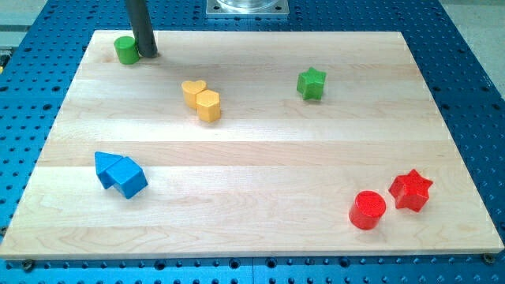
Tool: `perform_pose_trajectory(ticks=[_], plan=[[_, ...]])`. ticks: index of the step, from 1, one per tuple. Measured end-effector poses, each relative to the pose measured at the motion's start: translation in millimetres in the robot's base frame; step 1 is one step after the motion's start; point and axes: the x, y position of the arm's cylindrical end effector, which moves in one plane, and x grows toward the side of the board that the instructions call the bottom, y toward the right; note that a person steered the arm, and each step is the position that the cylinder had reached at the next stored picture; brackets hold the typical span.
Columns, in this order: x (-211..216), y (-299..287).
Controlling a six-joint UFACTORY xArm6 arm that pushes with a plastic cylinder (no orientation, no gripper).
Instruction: Touch the right side of green star
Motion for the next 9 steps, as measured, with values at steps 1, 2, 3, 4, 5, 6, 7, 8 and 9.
perform_pose_trajectory(ticks=[1,2,3,4,5,6,7,8,9], plan=[[1.2,31.7],[17.6,49.4],[17.6,-2.5],[17.6,0.6],[17.6,-8.3],[15.8,65.1],[10.7,198.9],[25.5,336.6],[86.1,336.1]])
